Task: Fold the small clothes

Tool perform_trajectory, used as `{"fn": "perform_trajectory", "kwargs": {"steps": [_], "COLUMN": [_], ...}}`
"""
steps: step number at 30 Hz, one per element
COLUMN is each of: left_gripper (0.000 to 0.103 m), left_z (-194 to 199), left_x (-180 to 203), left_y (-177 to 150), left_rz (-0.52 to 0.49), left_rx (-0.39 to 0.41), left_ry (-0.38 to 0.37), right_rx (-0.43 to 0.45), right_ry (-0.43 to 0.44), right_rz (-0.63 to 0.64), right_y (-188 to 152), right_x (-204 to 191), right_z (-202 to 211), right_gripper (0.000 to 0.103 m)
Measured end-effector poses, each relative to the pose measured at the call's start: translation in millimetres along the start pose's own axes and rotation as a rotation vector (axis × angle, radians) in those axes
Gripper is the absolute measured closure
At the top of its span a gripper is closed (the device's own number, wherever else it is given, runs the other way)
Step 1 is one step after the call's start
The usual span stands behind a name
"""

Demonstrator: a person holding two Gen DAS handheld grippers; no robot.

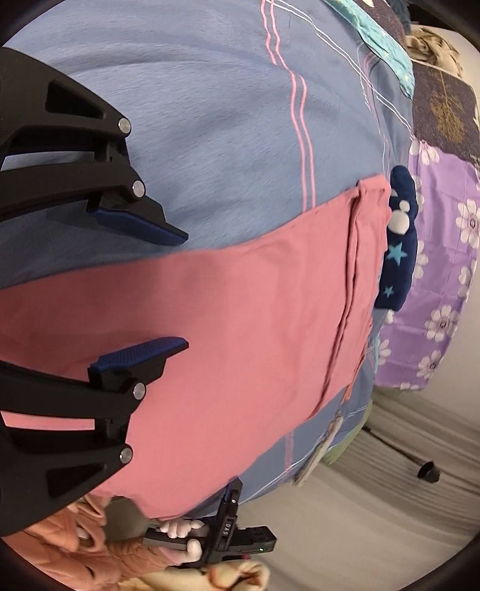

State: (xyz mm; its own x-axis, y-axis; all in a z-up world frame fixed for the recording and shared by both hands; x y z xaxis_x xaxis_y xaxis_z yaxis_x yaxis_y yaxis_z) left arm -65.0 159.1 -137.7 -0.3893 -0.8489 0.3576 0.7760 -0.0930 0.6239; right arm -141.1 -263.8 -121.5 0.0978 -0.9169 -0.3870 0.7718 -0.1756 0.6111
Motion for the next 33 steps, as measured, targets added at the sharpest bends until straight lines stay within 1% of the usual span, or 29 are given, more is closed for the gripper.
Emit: {"fn": "perform_trajectory", "kwargs": {"steps": [5,8,12,14,16,17,18,19,20,21,22,24,26,29,31,33], "left_gripper": [0.051,0.051,0.051,0.051,0.059,0.066,0.077,0.094,0.099,0.099,0.099,0.099,0.099,0.099,0.1,0.1], "left_z": [12,22,33,37,37,36,35,35,36,39,43,54,70,94,107,119], "left_x": [13,17,15,8,4,3,1,0,-2,-1,1,9,19,36,41,44], "left_y": [-22,-40,-57,-62,-62,-63,-62,-62,-61,-59,-55,-44,-26,2,18,35], "left_rz": [-0.011,-0.003,0.042,0.093,0.119,0.127,0.138,0.151,0.178,0.197,0.189,0.16,0.129,0.062,0.049,0.046], "left_rx": [-0.02,-0.015,-0.01,-0.007,-0.006,-0.005,-0.004,-0.005,-0.008,0.005,0.022,0.066,0.125,0.22,0.284,0.35], "left_ry": [-0.039,-0.067,-0.152,-0.221,-0.235,-0.223,-0.206,-0.203,-0.222,-0.233,-0.233,-0.241,-0.268,-0.268,-0.28,-0.304], "right_rx": [-0.019,-0.022,-0.041,-0.049,-0.06,-0.064,-0.073,-0.077,-0.068,-0.045,-0.027,0.018,0.069,0.14,0.202,0.283], "right_ry": [0.077,0.104,0.131,0.123,0.114,0.106,0.112,0.129,0.143,0.163,0.178,0.237,0.289,0.33,0.364,0.384], "right_rz": [-0.054,-0.057,-0.044,-0.023,-0.021,-0.022,-0.032,-0.056,-0.075,-0.09,-0.099,-0.124,-0.122,-0.099,-0.089,-0.074], "right_y": [-31,-51,-64,-66,-64,-63,-62,-61,-58,-54,-50,-37,-19,3,19,42], "right_x": [-1,-4,-10,-13,-14,-14,-15,-14,-13,-13,-12,-13,-18,-26,-31,-36], "right_z": [25,40,51,51,49,49,48,48,48,51,54,64,77,94,106,117], "right_gripper": [0.059,0.059,0.059,0.059,0.06,0.065,0.085,0.098,0.098,0.099,0.099,0.099,0.099,0.099,0.099,0.099]}}
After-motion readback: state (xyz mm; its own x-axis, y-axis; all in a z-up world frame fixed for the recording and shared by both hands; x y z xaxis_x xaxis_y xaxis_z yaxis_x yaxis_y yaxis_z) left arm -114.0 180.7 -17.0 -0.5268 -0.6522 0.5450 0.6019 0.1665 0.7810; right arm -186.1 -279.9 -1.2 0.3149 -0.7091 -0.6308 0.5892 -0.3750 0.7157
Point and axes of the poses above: each gripper's, at about its wrist camera, not at the fingertips, and z roughly against the way its jaws point, x to its right, y to its top, the point moved 4 cm from there along -z, roughly the way its jaws point, and after that the axes turned 4 degrees about z, right-handed, at the moved point
